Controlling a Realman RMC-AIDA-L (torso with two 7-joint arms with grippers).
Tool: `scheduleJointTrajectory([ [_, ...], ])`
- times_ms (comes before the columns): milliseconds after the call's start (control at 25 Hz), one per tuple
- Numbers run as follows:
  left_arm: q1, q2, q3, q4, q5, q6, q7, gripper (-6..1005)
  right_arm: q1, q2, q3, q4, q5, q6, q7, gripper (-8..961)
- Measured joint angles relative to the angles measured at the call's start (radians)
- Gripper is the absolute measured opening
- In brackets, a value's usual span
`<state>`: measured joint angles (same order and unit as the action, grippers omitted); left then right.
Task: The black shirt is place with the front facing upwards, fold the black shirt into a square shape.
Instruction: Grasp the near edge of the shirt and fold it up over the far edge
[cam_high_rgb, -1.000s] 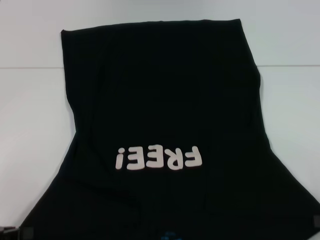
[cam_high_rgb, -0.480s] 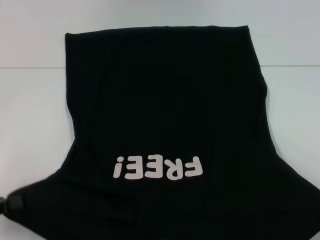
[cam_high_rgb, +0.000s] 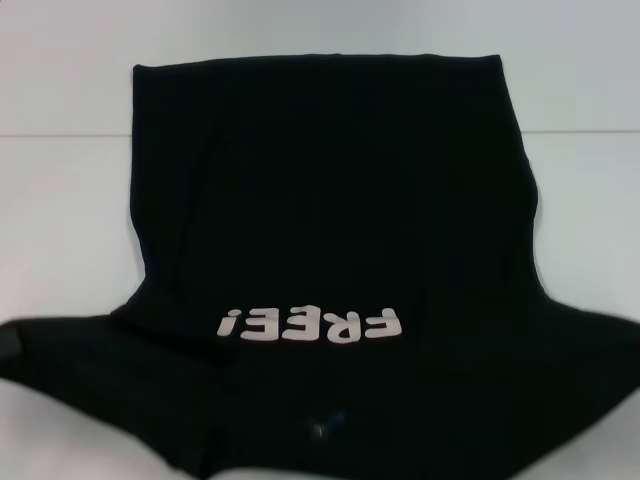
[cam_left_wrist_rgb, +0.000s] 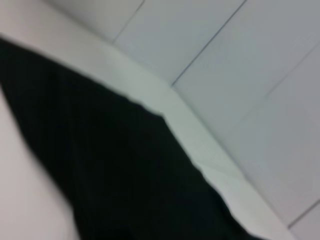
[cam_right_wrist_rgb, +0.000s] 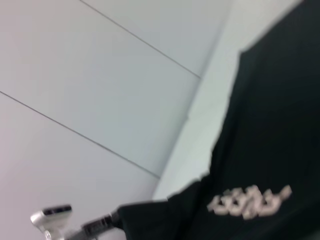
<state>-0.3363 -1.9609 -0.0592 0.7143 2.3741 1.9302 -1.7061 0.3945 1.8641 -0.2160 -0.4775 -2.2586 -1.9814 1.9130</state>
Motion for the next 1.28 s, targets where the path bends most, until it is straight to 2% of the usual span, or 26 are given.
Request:
scheduleJointTrajectory([
  [240, -0.032, 0.009, -0.014, -0.058, -0.141, -0.076, -0.005, 49, 0.063, -0.001, 0.0, 0.001, 0.141, 0.022, 0.0, 46],
  [360, -0.056, 0.015, -0.005, -0.077, -0.155, -0.091, -0.005, 49, 0.105, 0.001, -0.019, -0.002, 0.144, 0.031, 0.0, 46],
  [480, -0.054, 0.015, -0.009, -0.079, -0.161, -0.09, -0.005, 49, 0.118, 0.009, -0.028, -0.007, 0.144, 0.027, -0.005, 46],
  [680, -0.025, 0.013, -0.014, -0.072, -0.183, -0.056, 0.005, 48, 0.092, 0.01, -0.025, -0.004, 0.151, 0.0, -0.051, 46],
  [960, 0.061, -0.005, -0.016, -0.043, -0.235, 0.015, 0.049, 48, 0.01, 0.01, -0.064, 0.001, 0.154, -0.008, -0.142, 46],
  [1080, 0.096, -0.014, -0.013, -0.035, -0.257, 0.024, 0.066, 48, -0.004, 0.013, -0.113, 0.001, 0.155, -0.01, -0.157, 45],
  [1280, 0.119, -0.024, 0.015, -0.021, -0.224, 0.042, 0.086, 49, -0.01, 0.024, -0.263, -0.004, 0.152, -0.01, -0.203, 45],
])
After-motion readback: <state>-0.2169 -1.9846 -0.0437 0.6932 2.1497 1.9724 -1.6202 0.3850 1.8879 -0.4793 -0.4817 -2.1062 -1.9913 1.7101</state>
